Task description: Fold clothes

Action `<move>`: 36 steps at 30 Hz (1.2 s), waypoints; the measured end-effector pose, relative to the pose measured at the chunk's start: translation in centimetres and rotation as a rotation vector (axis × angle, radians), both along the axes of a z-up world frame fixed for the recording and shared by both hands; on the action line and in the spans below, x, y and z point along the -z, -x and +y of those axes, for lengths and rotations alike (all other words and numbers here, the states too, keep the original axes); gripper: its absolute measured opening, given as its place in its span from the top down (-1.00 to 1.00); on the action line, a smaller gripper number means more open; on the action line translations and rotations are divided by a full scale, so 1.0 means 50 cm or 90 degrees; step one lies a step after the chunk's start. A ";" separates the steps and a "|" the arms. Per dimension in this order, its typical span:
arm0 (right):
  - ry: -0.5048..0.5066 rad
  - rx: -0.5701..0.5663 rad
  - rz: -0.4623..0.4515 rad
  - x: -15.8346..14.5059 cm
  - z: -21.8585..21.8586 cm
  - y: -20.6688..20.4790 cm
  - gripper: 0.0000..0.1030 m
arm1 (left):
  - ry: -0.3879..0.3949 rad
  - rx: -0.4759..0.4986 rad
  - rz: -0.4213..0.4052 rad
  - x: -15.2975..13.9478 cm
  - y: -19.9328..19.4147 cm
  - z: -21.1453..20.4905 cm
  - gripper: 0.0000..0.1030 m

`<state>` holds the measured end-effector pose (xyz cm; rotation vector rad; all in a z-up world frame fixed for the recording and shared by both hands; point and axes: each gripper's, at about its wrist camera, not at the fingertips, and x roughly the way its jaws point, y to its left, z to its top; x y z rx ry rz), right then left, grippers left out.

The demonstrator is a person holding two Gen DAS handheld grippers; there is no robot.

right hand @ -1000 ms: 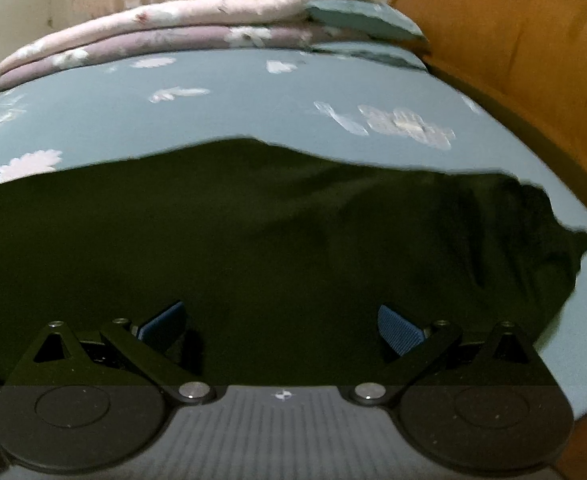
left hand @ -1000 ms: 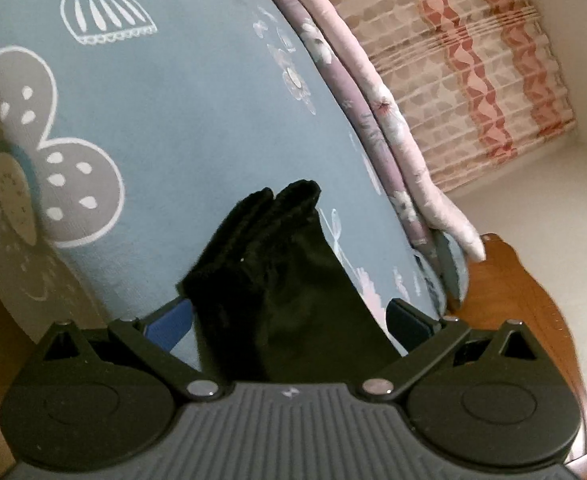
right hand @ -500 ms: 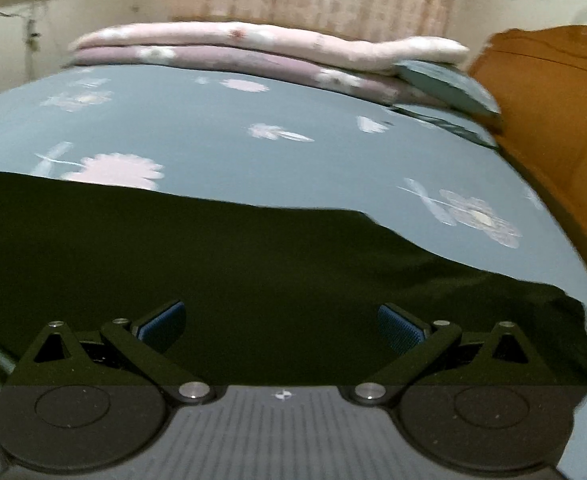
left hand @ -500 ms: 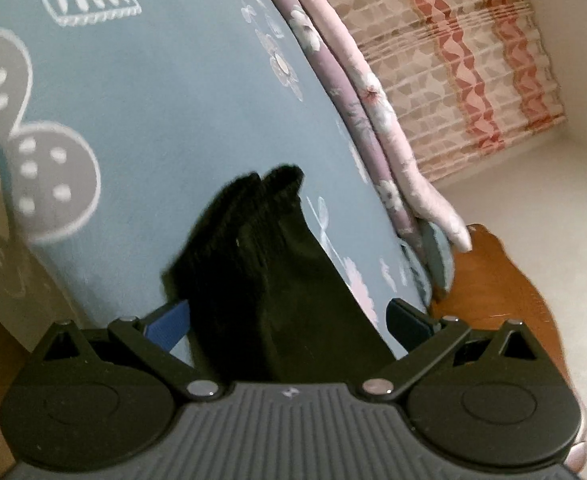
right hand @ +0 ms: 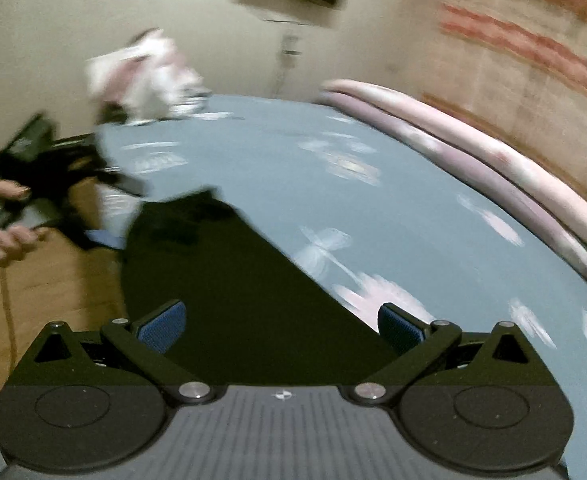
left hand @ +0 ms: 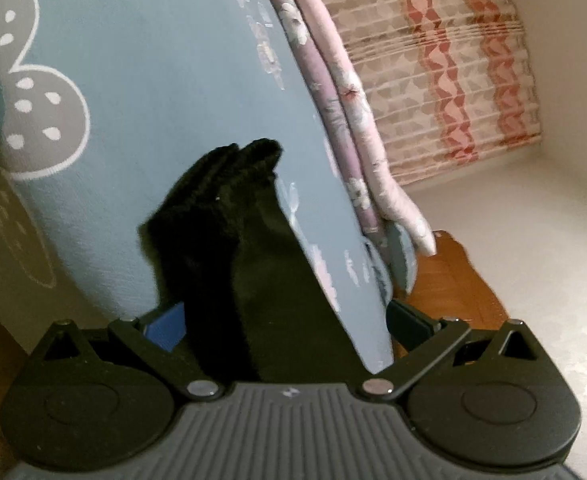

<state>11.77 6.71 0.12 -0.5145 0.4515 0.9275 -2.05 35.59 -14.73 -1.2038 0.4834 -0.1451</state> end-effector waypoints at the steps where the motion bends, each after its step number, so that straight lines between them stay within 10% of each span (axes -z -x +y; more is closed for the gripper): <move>1: 0.008 -0.021 -0.002 0.004 0.033 0.005 -1.00 | 0.002 0.003 -0.009 -0.003 0.000 0.000 -0.98; 7: 0.073 -0.105 0.001 0.052 0.207 0.043 -0.79 | 0.006 0.023 -0.040 -0.016 -0.009 0.006 -0.98; 12: 0.129 -0.109 0.009 0.106 0.285 0.070 -0.02 | 0.013 0.033 -0.047 -0.010 -0.009 0.011 -0.98; 18: 0.141 -0.086 0.005 0.122 0.311 0.078 0.07 | 0.028 0.039 -0.059 -0.001 0.000 0.022 -0.98; 21: 0.142 -0.070 -0.004 0.123 0.316 0.077 0.84 | 0.027 0.045 -0.067 -0.003 0.003 0.025 -0.98; 36: 0.121 -0.021 -0.008 0.108 0.313 0.079 0.84 | 0.032 0.052 0.025 0.008 -0.083 0.032 -0.98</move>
